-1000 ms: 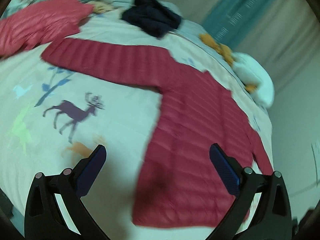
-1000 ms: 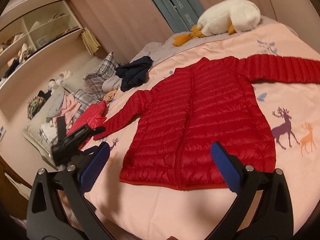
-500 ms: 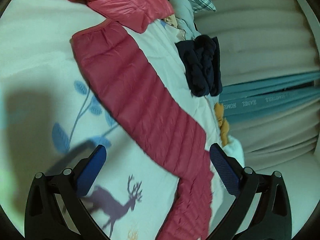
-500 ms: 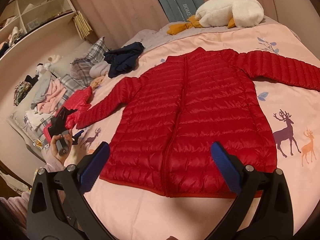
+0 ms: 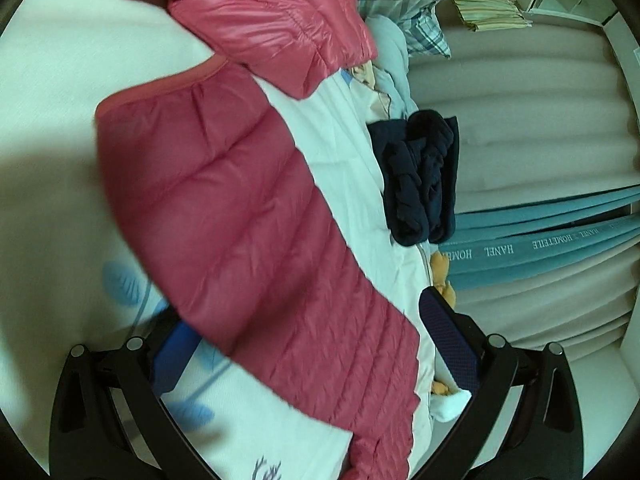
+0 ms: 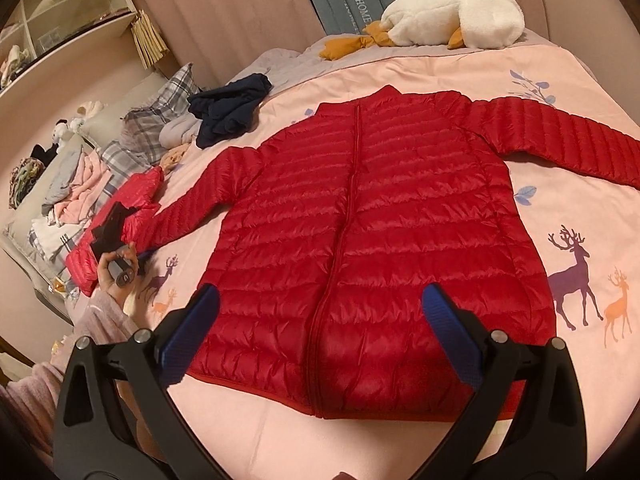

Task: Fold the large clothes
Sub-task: 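Grasp the red jacket's sleeve cuff with the left tool and lift it, then carry the held sleeve across the jacket back with the left tool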

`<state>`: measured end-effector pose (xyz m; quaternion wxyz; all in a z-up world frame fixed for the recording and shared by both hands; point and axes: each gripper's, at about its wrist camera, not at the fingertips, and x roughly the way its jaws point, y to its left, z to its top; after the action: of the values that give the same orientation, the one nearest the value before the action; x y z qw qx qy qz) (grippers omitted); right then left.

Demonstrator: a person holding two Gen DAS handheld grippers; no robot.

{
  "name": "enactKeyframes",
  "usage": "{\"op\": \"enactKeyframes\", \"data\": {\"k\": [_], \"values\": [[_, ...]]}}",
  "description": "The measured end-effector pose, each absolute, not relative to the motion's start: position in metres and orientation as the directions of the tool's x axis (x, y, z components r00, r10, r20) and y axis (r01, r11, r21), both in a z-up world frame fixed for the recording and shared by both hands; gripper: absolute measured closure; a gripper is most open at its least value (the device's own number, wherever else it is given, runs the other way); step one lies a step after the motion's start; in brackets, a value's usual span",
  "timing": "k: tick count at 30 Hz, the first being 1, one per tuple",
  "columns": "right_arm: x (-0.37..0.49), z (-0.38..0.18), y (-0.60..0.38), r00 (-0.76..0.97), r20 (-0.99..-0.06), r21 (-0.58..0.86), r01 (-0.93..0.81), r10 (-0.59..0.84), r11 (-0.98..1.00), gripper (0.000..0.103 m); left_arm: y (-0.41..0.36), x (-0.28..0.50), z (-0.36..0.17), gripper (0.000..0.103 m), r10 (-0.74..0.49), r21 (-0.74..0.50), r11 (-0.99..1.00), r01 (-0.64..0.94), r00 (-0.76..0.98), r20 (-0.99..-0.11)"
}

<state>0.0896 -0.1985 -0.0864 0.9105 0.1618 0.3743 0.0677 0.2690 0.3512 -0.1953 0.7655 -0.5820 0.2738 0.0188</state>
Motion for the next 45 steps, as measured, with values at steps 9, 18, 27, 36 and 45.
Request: {"op": "enactKeyframes", "data": {"k": [9, 18, 27, 36, 45], "values": [[0.101, -0.092, -0.196, 0.703, -0.678, 0.309, 0.004, 0.217, 0.951, 0.002, 0.373, 0.274, -0.221, 0.086, -0.223, -0.834, 0.294, -0.467, 0.815, -0.535], [0.105, -0.098, -0.204, 0.697, -0.683, 0.327, 0.026, 0.217, 0.945, 0.002, 0.362, 0.270, -0.189, 0.095, -0.164, -0.768, 0.427, -0.476, 0.795, -0.584], [0.093, -0.096, -0.221, 0.725, -0.642, 0.384, 0.023, 0.249, 0.923, 0.002, 0.271, 0.269, -0.035, 0.095, -0.127, -0.613, 0.760, -0.216, 0.876, -0.465], [0.073, -0.096, -0.253, 0.756, -0.604, 0.443, 0.057, 0.251, 0.895, 0.002, 0.088, 0.262, 0.054, 0.095, -0.266, -0.370, 0.924, 0.097, 0.859, -0.438], [0.048, -0.104, -0.299, 0.782, -0.589, 0.481, 0.138, 0.202, 0.866, 0.002, -0.112, 0.259, -0.007, 0.095, -0.384, -0.193, 0.920, 0.340, 0.691, -0.613]]}}
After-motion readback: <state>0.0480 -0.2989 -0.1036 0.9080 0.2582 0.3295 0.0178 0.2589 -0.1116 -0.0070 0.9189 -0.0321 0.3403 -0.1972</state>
